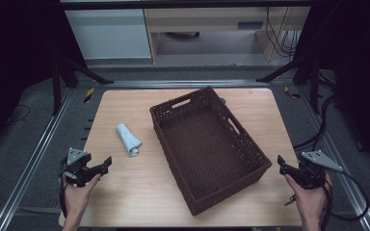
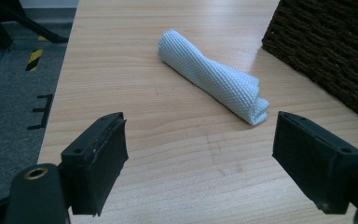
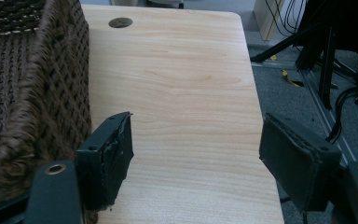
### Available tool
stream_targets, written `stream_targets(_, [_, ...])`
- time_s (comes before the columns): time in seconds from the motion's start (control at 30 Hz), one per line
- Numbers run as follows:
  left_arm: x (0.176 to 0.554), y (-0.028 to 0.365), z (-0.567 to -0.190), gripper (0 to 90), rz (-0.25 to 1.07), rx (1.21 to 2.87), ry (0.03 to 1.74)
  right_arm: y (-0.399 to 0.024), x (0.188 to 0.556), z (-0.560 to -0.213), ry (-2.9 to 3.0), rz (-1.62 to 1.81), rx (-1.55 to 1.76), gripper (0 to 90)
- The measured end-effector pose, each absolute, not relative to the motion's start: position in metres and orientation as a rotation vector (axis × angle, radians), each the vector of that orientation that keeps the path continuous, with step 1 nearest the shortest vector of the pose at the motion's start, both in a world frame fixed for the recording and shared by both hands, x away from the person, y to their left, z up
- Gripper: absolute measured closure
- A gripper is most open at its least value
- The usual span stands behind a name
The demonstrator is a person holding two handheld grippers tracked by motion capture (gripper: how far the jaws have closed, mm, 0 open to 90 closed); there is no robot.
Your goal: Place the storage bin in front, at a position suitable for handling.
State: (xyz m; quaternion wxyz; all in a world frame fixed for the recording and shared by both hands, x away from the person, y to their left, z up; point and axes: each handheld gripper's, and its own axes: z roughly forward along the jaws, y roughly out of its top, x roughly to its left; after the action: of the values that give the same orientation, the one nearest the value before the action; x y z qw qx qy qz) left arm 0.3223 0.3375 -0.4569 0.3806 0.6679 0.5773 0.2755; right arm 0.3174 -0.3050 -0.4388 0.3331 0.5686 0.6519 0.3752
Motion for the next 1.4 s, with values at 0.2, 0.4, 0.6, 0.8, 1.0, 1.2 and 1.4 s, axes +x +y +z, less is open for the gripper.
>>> stream_targets(0.2, [0.319, 0.334, -0.453, 19.7, 0.720, 1.699, 1.461, -0.303, 0.316, -0.428, 1.691, 1.015, 1.447, 29.0])
stream_targets(0.4, [0.317, 0.327, -0.447, 21.6, 0.724, 1.684, 1.427, -0.294, 0.317, -0.411, 1.706, 1.063, 1.395, 33.5])
stream_targets(0.6, [0.316, 0.319, -0.440, 24.3, 0.731, 1.684, 1.384, -0.285, 0.325, -0.398, 1.770, 1.124, 1.327, 35.1])
stream_targets(0.8, [0.319, 0.305, -0.429, 28.4, 0.731, 1.684, 1.328, -0.269, 0.339, -0.396, 1.844, 1.171, 1.291, 39.0])
stream_targets(1.0, [0.321, 0.293, -0.425, 29.4, 0.718, 1.691, 1.298, -0.259, 0.347, -0.399, 1.919, 1.175, 1.256, 45.3])
stream_targets(1.2, [0.324, 0.275, -0.423, 30.3, 0.702, 1.701, 1.268, -0.252, 0.349, -0.406, 2.018, 1.127, 1.205, 55.8])
stream_targets(1.4, [0.327, 0.256, -0.420, 32.6, 0.695, 1.721, 1.221, -0.250, 0.349, -0.410, 2.076, 1.118, 1.189, 73.6])
